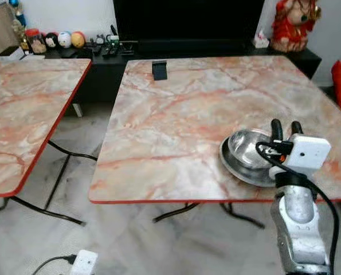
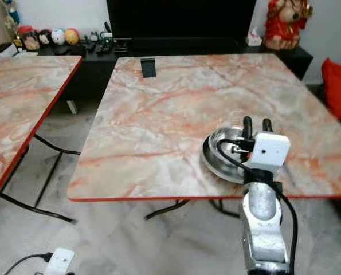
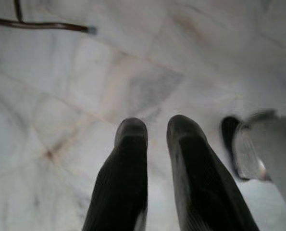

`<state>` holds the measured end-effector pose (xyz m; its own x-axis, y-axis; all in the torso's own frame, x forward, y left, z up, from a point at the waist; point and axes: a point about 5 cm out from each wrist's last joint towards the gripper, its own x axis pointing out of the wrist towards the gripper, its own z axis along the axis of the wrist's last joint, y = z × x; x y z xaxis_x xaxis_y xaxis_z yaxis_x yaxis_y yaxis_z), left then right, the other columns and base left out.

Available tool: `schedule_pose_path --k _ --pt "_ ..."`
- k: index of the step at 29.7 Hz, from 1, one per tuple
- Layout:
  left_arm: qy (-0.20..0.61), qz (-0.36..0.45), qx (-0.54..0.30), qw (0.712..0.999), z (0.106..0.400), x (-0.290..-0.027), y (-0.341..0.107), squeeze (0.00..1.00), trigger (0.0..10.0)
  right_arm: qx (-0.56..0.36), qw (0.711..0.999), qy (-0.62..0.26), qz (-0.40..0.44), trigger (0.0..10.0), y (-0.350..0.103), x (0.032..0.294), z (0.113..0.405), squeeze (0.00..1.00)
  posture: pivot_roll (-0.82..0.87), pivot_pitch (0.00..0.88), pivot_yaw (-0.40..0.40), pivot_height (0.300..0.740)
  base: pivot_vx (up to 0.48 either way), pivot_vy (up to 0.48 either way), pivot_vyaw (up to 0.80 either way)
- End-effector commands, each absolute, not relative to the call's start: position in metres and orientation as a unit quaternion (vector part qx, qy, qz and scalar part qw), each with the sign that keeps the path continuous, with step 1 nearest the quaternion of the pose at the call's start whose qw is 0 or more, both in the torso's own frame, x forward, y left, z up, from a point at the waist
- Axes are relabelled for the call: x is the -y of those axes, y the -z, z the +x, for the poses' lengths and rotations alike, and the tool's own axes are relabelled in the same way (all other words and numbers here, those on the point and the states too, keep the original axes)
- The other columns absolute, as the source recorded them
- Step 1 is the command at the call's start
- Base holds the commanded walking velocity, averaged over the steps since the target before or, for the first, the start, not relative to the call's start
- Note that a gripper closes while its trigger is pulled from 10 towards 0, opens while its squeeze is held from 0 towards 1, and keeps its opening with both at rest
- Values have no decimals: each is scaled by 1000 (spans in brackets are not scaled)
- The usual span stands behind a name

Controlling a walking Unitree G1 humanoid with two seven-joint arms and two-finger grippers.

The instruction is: Setting the table

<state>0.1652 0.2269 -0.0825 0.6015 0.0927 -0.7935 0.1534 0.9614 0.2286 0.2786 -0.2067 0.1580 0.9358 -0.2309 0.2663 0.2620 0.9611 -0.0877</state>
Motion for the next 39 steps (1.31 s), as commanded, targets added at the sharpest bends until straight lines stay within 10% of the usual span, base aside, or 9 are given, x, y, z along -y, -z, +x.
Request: schedule_pose_path --k 1,39 --pt "10 141 -447 883 165 -233 81 0 10000 143 981 119 -62 10000 -166 201 281 0 -46 0 12 740 0 480 0" --pt "6 139 -448 883 166 -233 81 0 10000 140 984 100 -57 10000 -165 192 286 0 -33 0 9 740 0 480 114"
